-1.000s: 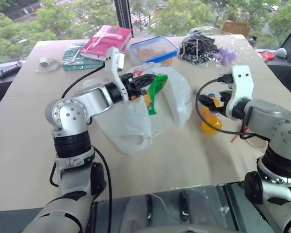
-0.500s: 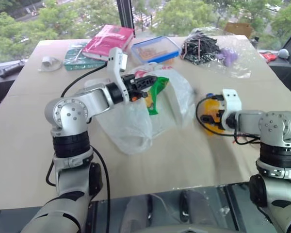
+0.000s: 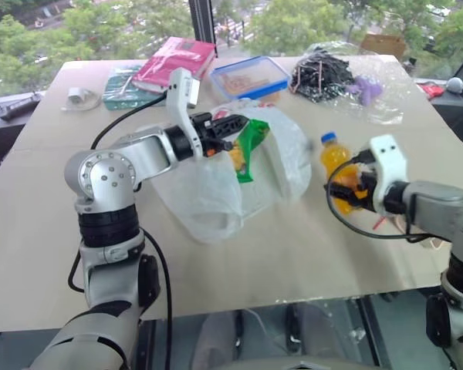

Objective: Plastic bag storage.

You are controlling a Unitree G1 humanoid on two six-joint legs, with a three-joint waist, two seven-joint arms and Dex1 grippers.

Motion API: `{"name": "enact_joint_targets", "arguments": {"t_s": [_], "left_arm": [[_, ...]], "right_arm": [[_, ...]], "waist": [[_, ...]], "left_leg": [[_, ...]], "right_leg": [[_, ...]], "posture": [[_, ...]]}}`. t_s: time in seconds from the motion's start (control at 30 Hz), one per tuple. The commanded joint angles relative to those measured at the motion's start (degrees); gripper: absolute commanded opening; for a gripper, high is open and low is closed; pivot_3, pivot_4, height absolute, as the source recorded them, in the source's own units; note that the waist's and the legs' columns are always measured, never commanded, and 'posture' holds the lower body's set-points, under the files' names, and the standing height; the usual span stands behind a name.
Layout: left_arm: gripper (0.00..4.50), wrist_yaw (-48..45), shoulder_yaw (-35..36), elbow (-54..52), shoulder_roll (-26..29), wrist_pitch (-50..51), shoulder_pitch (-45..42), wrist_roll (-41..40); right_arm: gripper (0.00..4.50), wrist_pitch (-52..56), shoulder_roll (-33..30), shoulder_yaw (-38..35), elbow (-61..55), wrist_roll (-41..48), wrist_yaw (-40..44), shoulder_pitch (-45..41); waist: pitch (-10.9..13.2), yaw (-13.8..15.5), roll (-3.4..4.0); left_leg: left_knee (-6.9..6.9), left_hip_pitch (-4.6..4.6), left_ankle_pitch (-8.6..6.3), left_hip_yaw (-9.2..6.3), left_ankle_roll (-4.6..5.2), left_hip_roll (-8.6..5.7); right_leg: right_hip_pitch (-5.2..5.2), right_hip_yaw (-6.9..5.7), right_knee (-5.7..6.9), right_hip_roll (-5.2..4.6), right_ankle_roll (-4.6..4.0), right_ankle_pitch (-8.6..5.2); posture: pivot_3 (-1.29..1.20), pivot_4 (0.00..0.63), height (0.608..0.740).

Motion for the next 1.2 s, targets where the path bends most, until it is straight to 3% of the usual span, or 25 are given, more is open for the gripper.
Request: {"name": "enact_joint_targets", "arguments": {"t_s": [0.03,0.13,0.23,0.57,0.7,0.9,1.03,1.2], "left_arm": [[0.00,-1.69,-0.45,0.42,0.98,-2.24,-2.15,0.81],[0.00,-3.33,-1.54,1.13,1.48,-2.95,-2.85,1.31],[0.00,-5.98,-2.04,-0.12,3.02,-3.22,-2.84,0.77],[0.00,-11.48,2.41,-6.68,9.85,0.66,0.92,-6.92],[0.00,-12.06,-0.68,-10.38,11.93,-0.29,4.88,-5.28],[0.00,-9.68,-3.44,-11.95,10.56,-1.81,7.08,-2.93],[0.00,-8.81,-3.34,-12.69,9.63,-1.91,7.26,-3.22],[0.00,-6.00,-1.70,-13.22,7.87,-1.95,7.33,-4.34]], "right_arm": [[3.27,0.58,0.81,-5.03,-6.73,12.22,5.04,-1.42],[3.27,0.58,3.90,-1.14,-6.27,19.63,3.76,-3.39],[3.27,0.58,8.90,4.25,-2.91,17.70,-0.88,-5.93],[3.27,-12.64,12.50,22.68,20.85,-5.35,-5.60,-14.24],[3.27,-23.50,14.49,28.47,31.81,-13.84,-2.32,-19.45],[3.27,-41.51,28.09,25.69,48.98,-17.17,2.10,-24.25],[3.27,-53.58,32.89,25.59,63.34,-22.79,3.14,-28.15],[3.27,-59.51,40.70,21.24,73.53,-20.21,8.65,-31.96]], "waist": [[0.00,-0.07,0.00],[0.00,-0.30,-0.01],[0.01,-0.84,-0.01],[0.03,-1.18,-0.01],[0.06,-1.41,-0.02],[0.07,-1.93,-0.01],[0.09,-2.24,-0.01],[0.11,-2.38,0.00]], "left_leg": [[0.00,0.02,0.00,0.01,0.00,0.00],[0.03,0.08,-0.01,0.04,0.01,-0.01],[0.06,0.09,0.00,0.05,0.01,-0.01],[0.08,0.03,0.02,0.18,-0.03,-0.04],[0.07,0.02,0.02,0.24,-0.03,-0.04],[0.01,0.02,0.04,0.27,-0.07,0.01],[0.01,0.01,0.04,0.27,-0.08,0.00],[0.00,0.00,0.04,0.25,-0.08,-0.01]], "right_leg": [[0.00,0.01,0.03,0.00,0.00,0.00],[0.02,0.05,0.10,-0.01,0.00,0.00],[0.00,0.08,0.21,-0.02,-0.01,0.00],[-0.17,0.23,0.32,-0.05,-0.01,0.00],[-0.21,0.28,0.31,-0.05,-0.01,0.00],[-0.28,0.32,0.34,0.00,-0.01,0.00],[-0.27,0.32,0.33,-0.02,-0.01,0.01],[-0.25,0.29,0.34,-0.06,-0.01,0.01]], "posture": [[0.00,0.150,0.740],[0.00,0.150,0.740],[0.00,0.150,0.740],[0.00,0.150,0.740],[0.00,0.150,0.740],[0.00,0.150,0.740],[0.00,0.150,0.740],[0.00,0.150,0.740]]}}
